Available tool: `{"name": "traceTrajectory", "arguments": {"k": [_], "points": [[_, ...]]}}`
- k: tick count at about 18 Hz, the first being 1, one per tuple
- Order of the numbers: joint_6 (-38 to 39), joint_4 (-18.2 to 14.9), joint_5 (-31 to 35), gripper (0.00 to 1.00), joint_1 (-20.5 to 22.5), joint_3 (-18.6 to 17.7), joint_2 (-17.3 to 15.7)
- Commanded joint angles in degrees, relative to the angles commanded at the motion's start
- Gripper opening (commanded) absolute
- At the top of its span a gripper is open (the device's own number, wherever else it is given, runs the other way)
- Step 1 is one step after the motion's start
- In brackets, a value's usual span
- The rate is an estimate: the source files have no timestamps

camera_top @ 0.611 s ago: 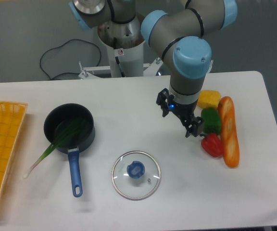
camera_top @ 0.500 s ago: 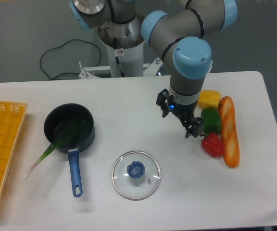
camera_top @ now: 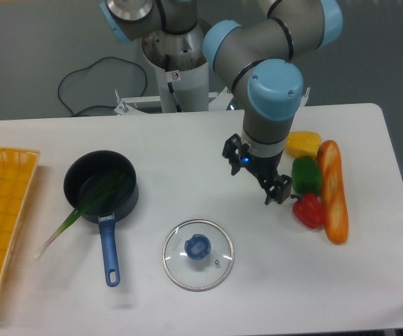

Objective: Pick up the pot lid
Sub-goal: 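Move the open gripper from the peppers toward the glass lid, then lower the open gripper over the blue knob of the glass lid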

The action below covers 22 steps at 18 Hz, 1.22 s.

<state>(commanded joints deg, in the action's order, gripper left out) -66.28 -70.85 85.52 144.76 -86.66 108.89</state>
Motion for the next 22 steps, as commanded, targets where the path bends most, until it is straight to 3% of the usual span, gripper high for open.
{"name": "traceTrajectory", "arguments": {"k": [4, 9, 13, 18, 22], "points": [[1.3, 2.5, -0.3, 1.00, -0.4, -3.4, 0.4], [6.1, 8.9, -1.9, 1.00, -0.9, -7.8, 0.2], [5.9, 12.6, -8.6, 1.00, -0.9, -10.7, 0.1], [12.0, 12.6, -8.0, 1.00, -2.3, -10.7, 0.9], [18.6, 12.7, 0.9, 1.00, -5.9, -8.9, 4.4]]}}
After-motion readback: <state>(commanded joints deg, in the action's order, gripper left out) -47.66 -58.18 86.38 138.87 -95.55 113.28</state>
